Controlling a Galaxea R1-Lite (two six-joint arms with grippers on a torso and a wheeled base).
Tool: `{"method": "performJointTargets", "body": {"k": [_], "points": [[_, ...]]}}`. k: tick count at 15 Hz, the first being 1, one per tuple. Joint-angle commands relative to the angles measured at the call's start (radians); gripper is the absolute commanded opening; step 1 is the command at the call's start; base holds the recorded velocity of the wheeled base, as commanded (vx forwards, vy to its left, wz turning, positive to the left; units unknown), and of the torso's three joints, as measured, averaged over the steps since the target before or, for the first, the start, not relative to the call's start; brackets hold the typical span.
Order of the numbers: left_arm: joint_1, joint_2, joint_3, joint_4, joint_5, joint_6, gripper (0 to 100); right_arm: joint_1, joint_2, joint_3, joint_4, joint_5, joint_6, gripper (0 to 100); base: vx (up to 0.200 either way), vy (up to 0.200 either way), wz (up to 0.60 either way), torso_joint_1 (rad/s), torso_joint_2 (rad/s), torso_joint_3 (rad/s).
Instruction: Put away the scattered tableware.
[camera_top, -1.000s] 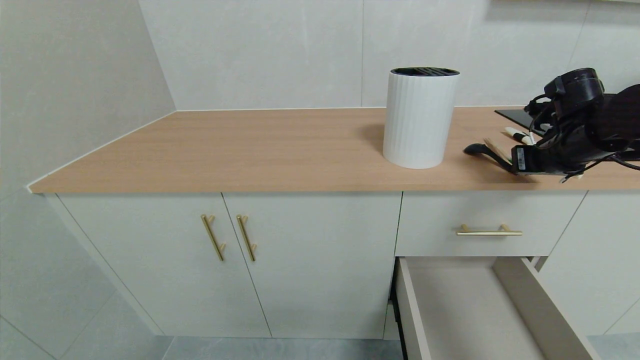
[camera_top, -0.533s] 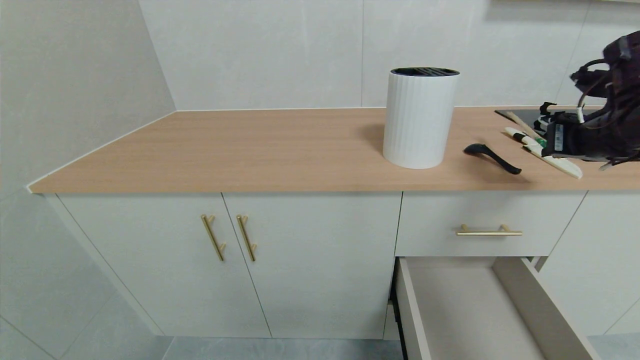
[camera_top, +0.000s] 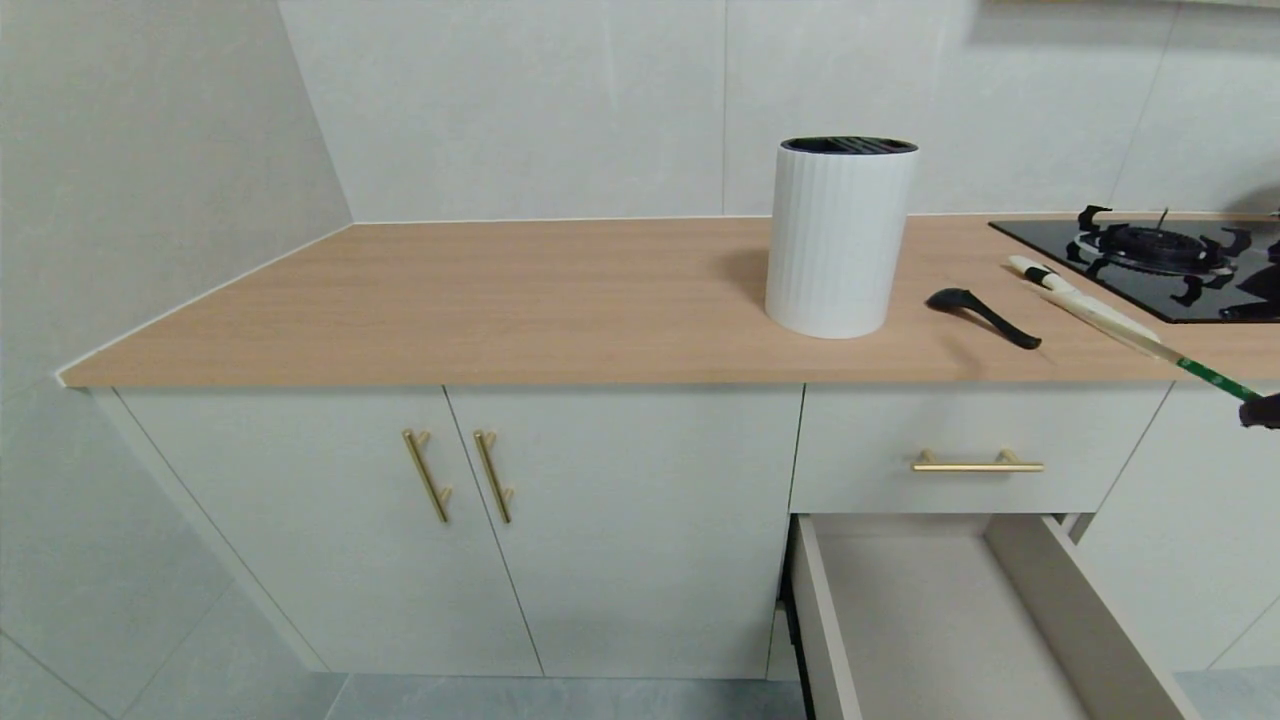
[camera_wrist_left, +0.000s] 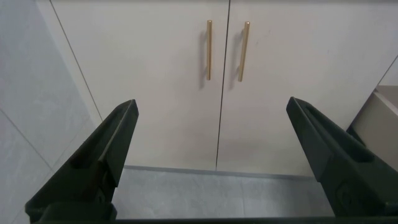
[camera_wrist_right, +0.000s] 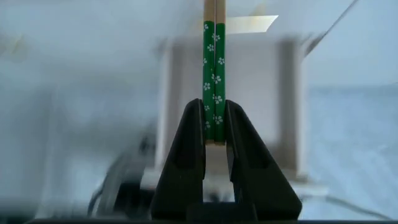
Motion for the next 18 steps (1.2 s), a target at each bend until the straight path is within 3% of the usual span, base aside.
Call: {"method": "performJointTargets", "body": {"k": [1, 4, 7, 11, 18], "points": [[0.0, 0.0, 0.0, -0.001, 0.0, -0.001, 100, 0.046, -0.123, 0.037, 0.05, 0.036, -0.001, 0, 0.0, 0.0, 0.0, 0.0, 0.0, 0.0], [0.0, 0.0, 0.0, -0.001, 0.0, -0.001, 100, 0.124, -0.163, 0.15, 0.115, 0.049, -0.001, 0, 0.0, 0.0, 0.0, 0.0, 0.0, 0.0], [0.0, 0.0, 0.0, -0.001, 0.0, -0.001, 100, 0.124, -0.086, 0.254, 0.098, 0.048, 0.002, 0, 0.0, 0.0, 0.0, 0.0, 0.0, 0.0], [0.0, 0.0, 0.0, -0.001, 0.0, -0.001, 100, 0.123, 0.095, 0.44, -0.069, 0.048, 0.011, 0, 0.0, 0.0, 0.0, 0.0, 0.0, 0.0], [0.0, 0.0, 0.0, -0.001, 0.0, -0.001, 100, 0.123, 0.271, 0.478, -0.134, 0.046, 0.044, 0, 0.0, 0.0, 0.0, -0.019, 0.07, 0.053]]}}
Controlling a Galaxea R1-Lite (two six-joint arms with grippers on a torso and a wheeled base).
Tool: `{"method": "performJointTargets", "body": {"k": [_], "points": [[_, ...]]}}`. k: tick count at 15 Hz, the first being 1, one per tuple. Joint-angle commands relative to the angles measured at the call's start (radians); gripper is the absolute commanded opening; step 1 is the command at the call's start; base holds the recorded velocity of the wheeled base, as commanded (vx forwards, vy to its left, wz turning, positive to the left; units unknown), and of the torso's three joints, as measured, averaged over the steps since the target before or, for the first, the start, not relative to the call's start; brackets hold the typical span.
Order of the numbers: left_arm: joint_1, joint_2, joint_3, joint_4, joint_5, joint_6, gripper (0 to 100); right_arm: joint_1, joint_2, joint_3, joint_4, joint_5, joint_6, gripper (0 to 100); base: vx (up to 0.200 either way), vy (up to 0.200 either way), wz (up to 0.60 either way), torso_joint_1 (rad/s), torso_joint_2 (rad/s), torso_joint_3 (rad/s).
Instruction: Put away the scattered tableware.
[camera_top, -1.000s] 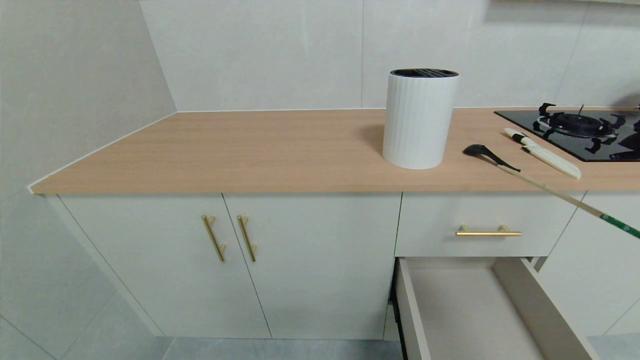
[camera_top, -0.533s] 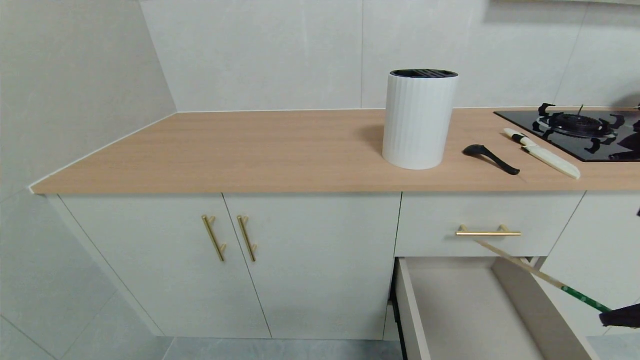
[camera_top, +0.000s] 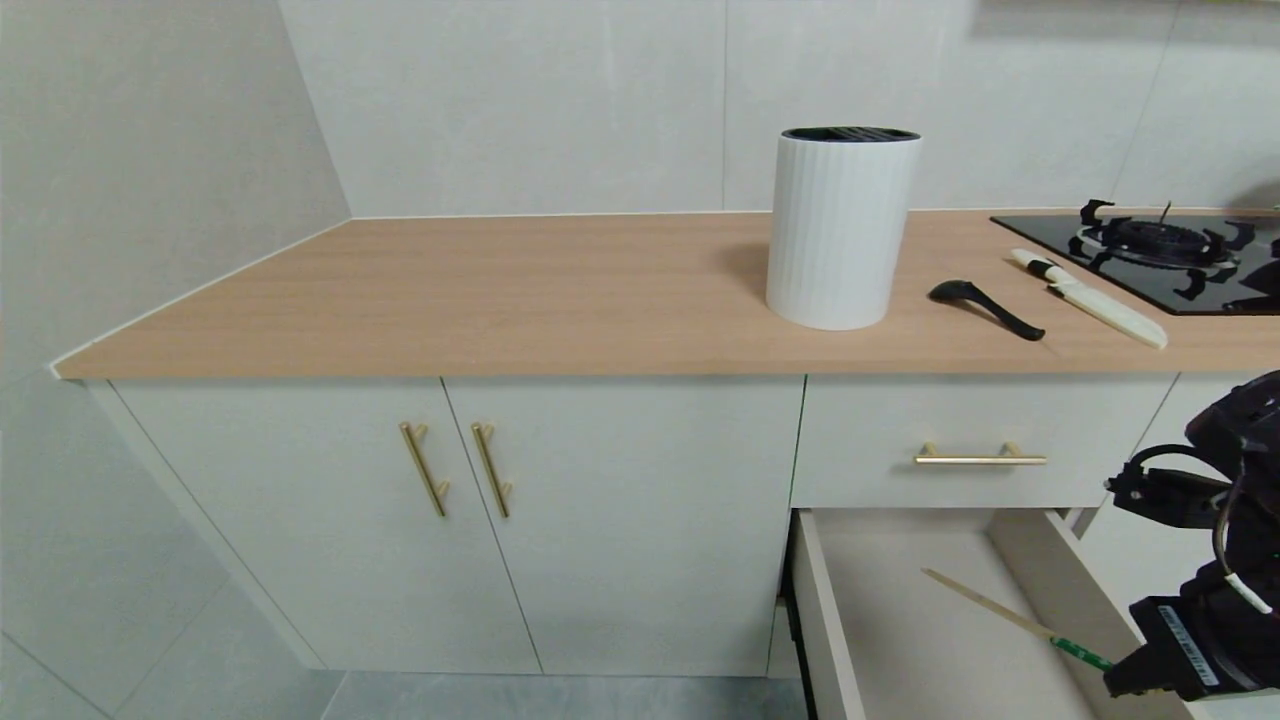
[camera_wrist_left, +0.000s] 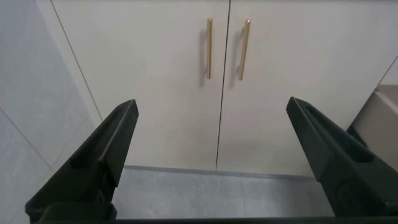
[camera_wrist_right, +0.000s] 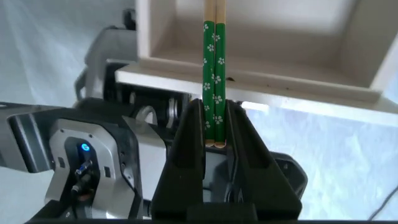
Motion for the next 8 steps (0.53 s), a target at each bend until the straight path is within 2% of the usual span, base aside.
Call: {"method": "performJointTargets", "body": {"k": [1, 8], "points": [[0.0, 0.0, 0.0, -0.001, 0.0, -0.001, 100, 0.001, 0.054, 0.006, -0.009, 0.0, 0.0, 0, 0.0, 0.0, 0.0, -0.1, 0.38, 0.271], [0.0, 0.0, 0.0, -0.002, 0.0, -0.001, 100, 0.001, 0.106, 0.02, -0.078, -0.003, 0.0, 0, 0.0, 0.0, 0.0, -0.076, 0.44, 0.348]]}}
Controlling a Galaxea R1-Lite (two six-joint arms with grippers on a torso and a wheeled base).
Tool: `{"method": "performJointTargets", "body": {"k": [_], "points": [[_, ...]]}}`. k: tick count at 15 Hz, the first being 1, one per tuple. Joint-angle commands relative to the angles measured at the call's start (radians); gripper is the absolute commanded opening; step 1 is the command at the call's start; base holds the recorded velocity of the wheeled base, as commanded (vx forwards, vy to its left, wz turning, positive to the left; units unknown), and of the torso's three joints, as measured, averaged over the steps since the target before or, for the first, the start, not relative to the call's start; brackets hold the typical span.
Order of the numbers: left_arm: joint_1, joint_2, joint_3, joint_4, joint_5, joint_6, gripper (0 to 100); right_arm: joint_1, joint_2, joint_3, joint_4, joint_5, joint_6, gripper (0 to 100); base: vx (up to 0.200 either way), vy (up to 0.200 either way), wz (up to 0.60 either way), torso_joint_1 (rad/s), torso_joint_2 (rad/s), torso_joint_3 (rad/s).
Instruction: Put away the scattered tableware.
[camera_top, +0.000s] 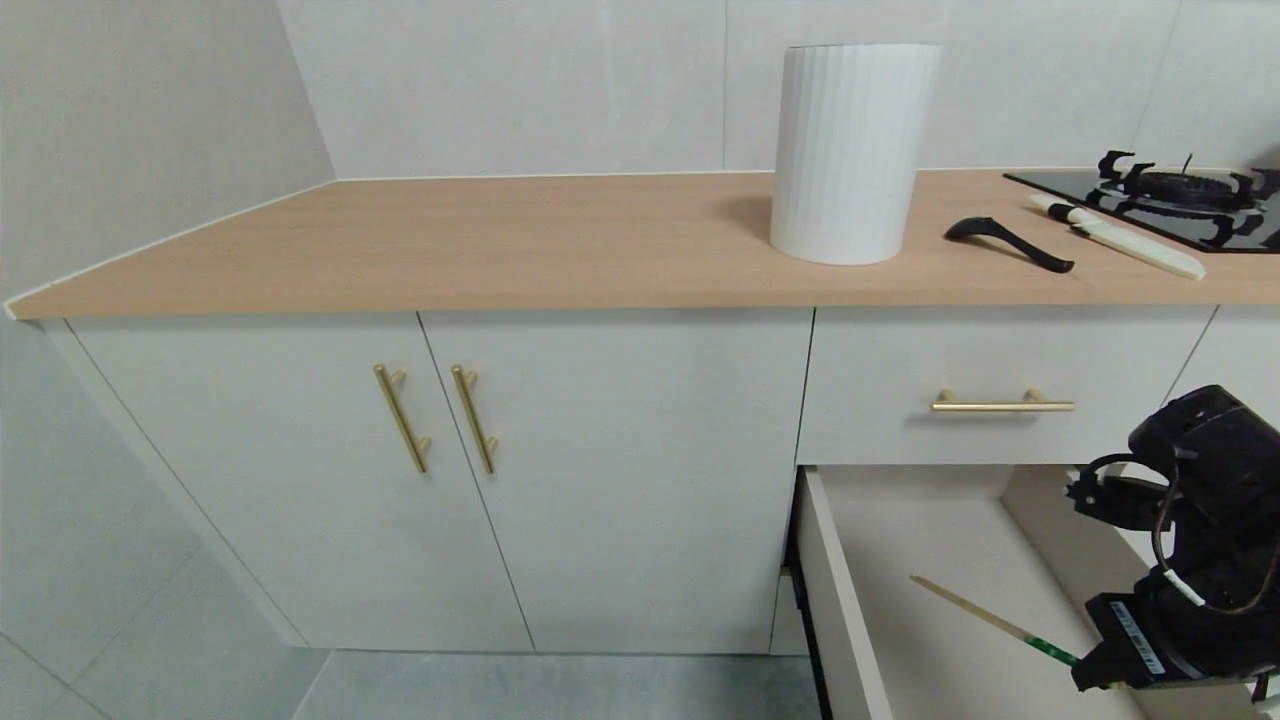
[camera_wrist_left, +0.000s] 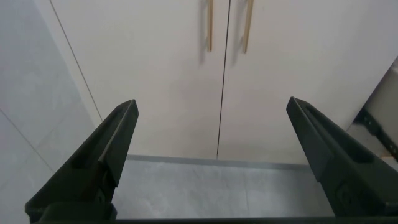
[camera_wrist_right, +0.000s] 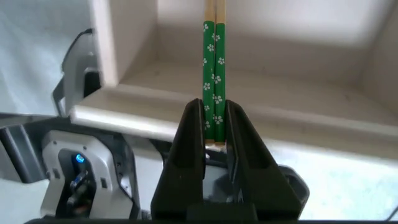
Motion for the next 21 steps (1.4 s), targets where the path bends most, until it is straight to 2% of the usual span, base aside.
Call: {"method": "performJointTargets", "body": {"k": [1, 4, 7, 8, 11, 14, 19, 21], "points": [[0.0, 0.0, 0.0, 0.0, 0.0, 0.0, 100, 0.0, 0.022, 0.0, -0.004, 0.001, 0.0, 0, 0.0, 0.0, 0.0, -0.027, 0.36, 0.31], [0.0, 0.0, 0.0, 0.0, 0.0, 0.0, 100, 0.0, 0.03, -0.001, -0.032, -0.001, 0.0, 0, 0.0, 0.0, 0.0, -0.012, 0.12, 0.107], [0.0, 0.0, 0.0, 0.0, 0.0, 0.0, 100, 0.0, 0.057, -0.013, -0.176, -0.006, -0.009, 0, 0.0, 0.0, 0.0, 0.0, 0.0, 0.0], [0.0, 0.0, 0.0, 0.0, 0.0, 0.0, 100, 0.003, 0.102, -0.032, -0.227, -0.032, -0.012, 0, 0.0, 0.0, 0.0, 0.0, 0.0, 0.0], [0.0, 0.0, 0.0, 0.0, 0.0, 0.0, 100, 0.026, 0.275, -0.107, -0.234, -0.18, -0.004, 0, 0.0, 0.0, 0.0, 0.0, 0.0, 0.0], [0.0, 0.0, 0.0, 0.0, 0.0, 0.0, 100, 0.028, 0.415, -0.144, -0.253, -0.196, 0.019, 0, 0.0, 0.0, 0.0, 0.0, 0.0, 0.0], [0.0, 0.0, 0.0, 0.0, 0.0, 0.0, 100, 0.028, 0.57, -0.108, -0.447, -0.194, 0.022, 0, 0.0, 0.0, 0.0, 0.0, 0.0, 0.0], [0.0, 0.0, 0.0, 0.0, 0.0, 0.0, 100, 0.029, 0.597, -0.05, -0.573, -0.194, 0.017, 0, 0.0, 0.0, 0.0, 0.0, 0.0, 0.0]]}}
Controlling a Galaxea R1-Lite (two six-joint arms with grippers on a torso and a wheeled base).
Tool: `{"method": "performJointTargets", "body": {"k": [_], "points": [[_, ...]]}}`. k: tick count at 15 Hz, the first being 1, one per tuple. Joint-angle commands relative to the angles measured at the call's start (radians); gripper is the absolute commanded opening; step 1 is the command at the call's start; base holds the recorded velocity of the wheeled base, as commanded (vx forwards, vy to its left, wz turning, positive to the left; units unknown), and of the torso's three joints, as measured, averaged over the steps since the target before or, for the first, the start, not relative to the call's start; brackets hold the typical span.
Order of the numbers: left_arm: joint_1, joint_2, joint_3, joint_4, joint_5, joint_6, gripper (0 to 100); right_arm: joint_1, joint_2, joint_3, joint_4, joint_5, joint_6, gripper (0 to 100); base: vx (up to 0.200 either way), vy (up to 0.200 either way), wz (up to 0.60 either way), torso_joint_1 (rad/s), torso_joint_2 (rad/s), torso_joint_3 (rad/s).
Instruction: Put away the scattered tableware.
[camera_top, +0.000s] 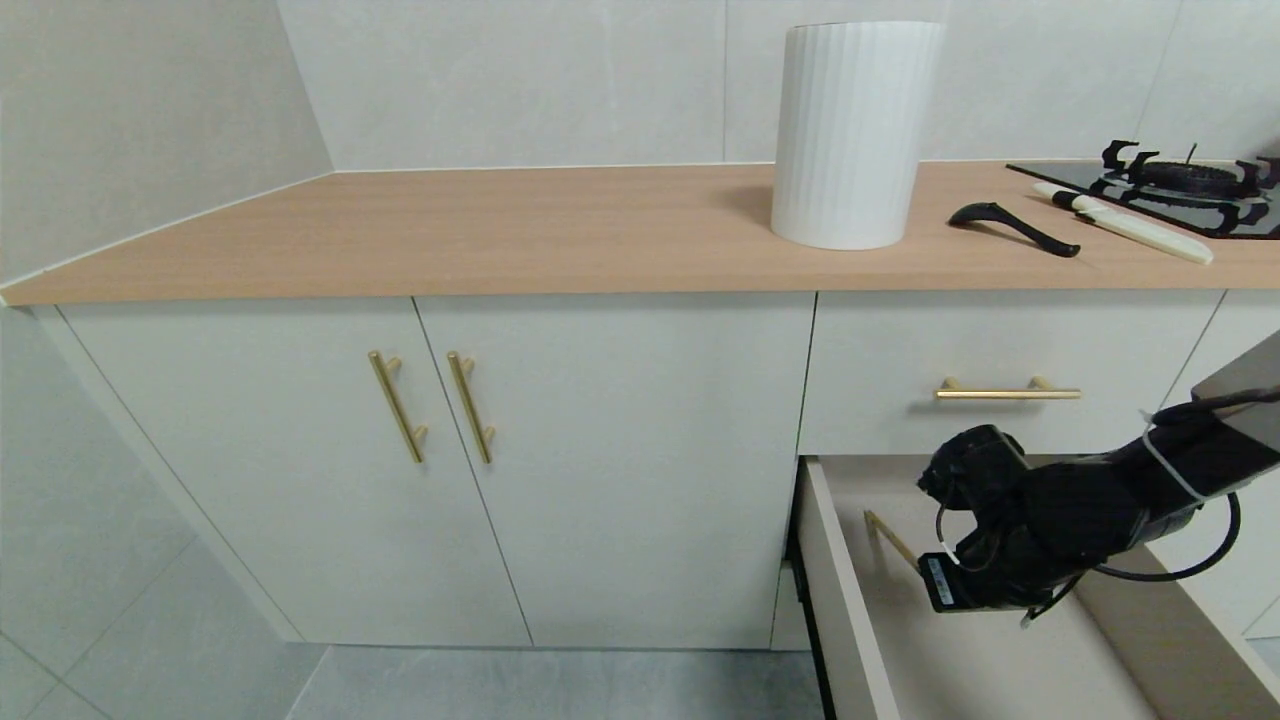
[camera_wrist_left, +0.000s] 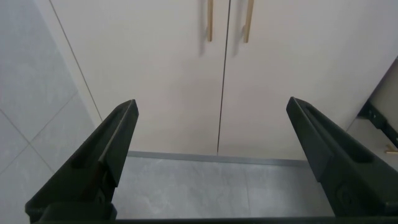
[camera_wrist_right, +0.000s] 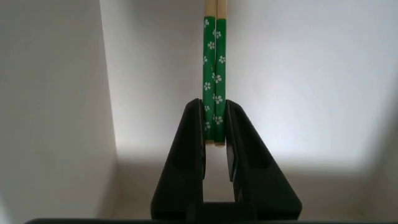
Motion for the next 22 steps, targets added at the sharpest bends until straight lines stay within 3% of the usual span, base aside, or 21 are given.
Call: {"method": "performJointTargets", "body": {"k": [1, 7, 14, 15, 22], "points": [[0.0, 0.0, 0.0, 0.0, 0.001, -0.001, 100, 0.001, 0.055, 0.037, -0.024, 0.0, -0.005, 0, 0.0, 0.0, 0.0, 0.0, 0.0, 0.0], [0.0, 0.0, 0.0, 0.0, 0.001, -0.001, 100, 0.001, 0.126, 0.087, -0.142, -0.006, -0.006, 0, 0.0, 0.0, 0.0, 0.0, 0.0, 0.0], [0.0, 0.0, 0.0, 0.0, 0.001, -0.001, 100, 0.001, 0.132, 0.089, -0.152, -0.006, -0.006, 0, 0.0, 0.0, 0.0, 0.0, 0.0, 0.0], [0.0, 0.0, 0.0, 0.0, 0.001, -0.001, 100, 0.001, 0.132, 0.087, -0.152, -0.007, -0.006, 100, 0.0, 0.0, 0.0, 0.0, 0.0, 0.0], [0.0, 0.0, 0.0, 0.0, 0.001, -0.001, 100, 0.003, 0.088, 0.112, -0.152, -0.011, -0.009, 100, 0.0, 0.0, 0.0, 0.0, 0.0, 0.0]]}}
